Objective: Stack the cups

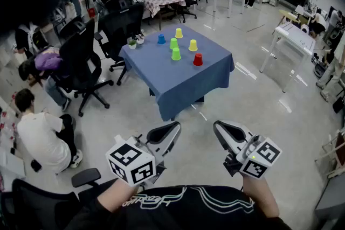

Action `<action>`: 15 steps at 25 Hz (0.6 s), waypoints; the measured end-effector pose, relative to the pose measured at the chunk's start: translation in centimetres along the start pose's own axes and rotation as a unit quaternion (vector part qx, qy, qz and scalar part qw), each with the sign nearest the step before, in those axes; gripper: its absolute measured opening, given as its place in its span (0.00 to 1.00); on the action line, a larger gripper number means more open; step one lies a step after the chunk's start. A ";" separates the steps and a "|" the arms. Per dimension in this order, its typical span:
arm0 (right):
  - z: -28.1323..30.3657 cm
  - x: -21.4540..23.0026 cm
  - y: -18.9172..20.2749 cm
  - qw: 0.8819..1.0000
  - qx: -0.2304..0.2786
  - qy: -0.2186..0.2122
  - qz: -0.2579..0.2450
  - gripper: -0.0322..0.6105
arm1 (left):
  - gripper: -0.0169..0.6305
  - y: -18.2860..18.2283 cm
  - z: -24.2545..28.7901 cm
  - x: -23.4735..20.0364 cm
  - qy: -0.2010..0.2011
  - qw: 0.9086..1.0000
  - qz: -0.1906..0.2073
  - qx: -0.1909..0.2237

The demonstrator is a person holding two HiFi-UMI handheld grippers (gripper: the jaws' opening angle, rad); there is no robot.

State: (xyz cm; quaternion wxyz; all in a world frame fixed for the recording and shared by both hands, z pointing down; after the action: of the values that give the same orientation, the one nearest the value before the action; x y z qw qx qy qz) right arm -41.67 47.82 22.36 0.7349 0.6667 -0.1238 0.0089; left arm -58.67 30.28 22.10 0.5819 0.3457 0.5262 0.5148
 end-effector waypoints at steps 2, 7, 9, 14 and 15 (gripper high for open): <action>-0.8 0.2 -0.2 1.000 0.001 0.000 -0.001 0.09 | 0.07 0.0 0.4 0.8 0.001 1.000 -0.002 0.000; -2.6 0.7 -0.6 1.000 0.003 0.001 -0.004 0.09 | 0.07 0.0 1.2 2.2 0.001 1.000 -0.001 0.000; -3.0 0.7 -0.5 1.000 0.003 -0.002 -0.002 0.09 | 0.07 0.1 1.5 2.6 0.003 1.000 0.000 0.001; -4.4 1.0 -0.2 1.000 0.003 0.006 -0.015 0.10 | 0.07 0.5 2.3 3.5 0.003 1.000 0.001 0.000; -4.5 1.1 0.0 1.000 -0.001 0.009 -0.015 0.13 | 0.07 0.6 2.5 3.6 0.003 1.000 0.000 0.000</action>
State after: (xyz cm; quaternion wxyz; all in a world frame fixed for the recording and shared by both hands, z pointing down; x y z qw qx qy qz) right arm -39.80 52.11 22.17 0.7364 0.6680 -0.1069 0.0036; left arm -56.71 34.20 22.24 0.5803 0.3440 0.5284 0.5155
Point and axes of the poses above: the fingertips, and each gripper's own axes: z forward along the fingers, x to its right, y out of its underside, the point moved 9 cm from there along -z, backward along the fingers, and after that the axes turned 9 degrees about -x, right-handed, at the moved point
